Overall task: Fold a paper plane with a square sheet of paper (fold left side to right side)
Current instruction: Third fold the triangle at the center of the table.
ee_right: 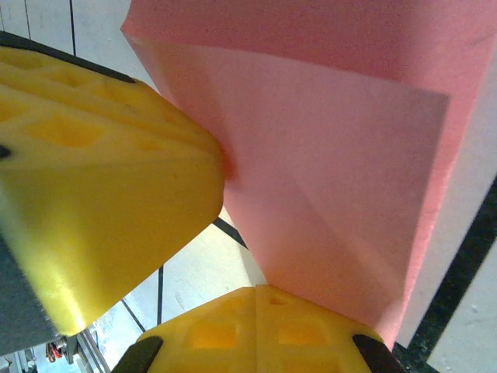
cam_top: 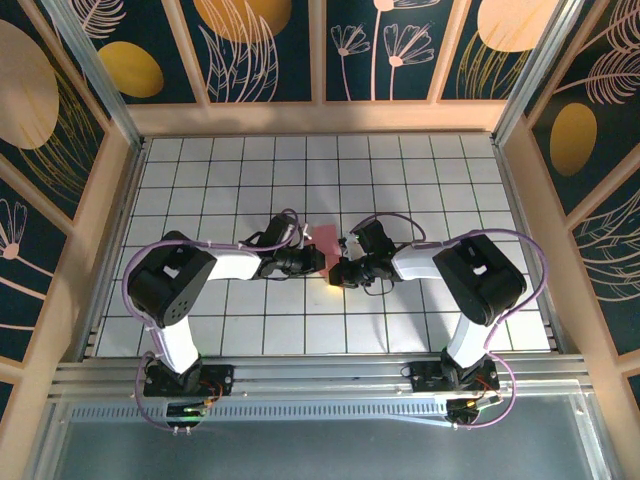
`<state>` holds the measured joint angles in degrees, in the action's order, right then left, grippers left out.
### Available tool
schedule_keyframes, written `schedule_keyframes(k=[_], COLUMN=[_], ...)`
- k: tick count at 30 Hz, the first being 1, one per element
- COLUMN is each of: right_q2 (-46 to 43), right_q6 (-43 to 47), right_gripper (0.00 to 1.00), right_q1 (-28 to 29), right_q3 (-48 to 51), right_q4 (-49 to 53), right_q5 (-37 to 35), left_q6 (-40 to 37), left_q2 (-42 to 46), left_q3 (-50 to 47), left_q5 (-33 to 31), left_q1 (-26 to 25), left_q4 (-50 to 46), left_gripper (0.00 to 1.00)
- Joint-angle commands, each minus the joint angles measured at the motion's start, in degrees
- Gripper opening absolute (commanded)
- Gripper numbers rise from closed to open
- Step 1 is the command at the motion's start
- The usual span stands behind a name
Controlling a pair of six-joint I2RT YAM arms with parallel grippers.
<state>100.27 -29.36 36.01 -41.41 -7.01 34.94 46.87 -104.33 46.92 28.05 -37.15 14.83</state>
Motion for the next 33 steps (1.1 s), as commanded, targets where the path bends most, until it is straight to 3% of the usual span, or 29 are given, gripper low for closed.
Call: schedule_keyframes(k=[1,19,27,33], right_q2=[3.27,4.41,4.96,4.94], right_q6=[-0.17,1.15,1.18,1.42], right_gripper=[0.0,0.0,0.0,0.0], right_q1=[0.26,0.46,0.46,0.46], right_q3=[0.89,-0.33,-0.25,-0.16], right_q4=[6.56,11.26,11.49,11.67], right_q5=[-6.88,-8.03,-7.53,-7.34], left_q6=[1.13,3.71,4.51,0.85], left_q2=[-1.34,-2.95,-2.36,-1.83], left_q3=[0.77,-0.83,-5.03,-4.59], left_q5=[-0.62,-6.43,-5.2,-6.7], left_q1=[0.1,0.73,6.03,11.15], left_q4=[0.7,-1.79,2.04,-1.0], left_gripper=[0.11,0.07,0.06,0.06])
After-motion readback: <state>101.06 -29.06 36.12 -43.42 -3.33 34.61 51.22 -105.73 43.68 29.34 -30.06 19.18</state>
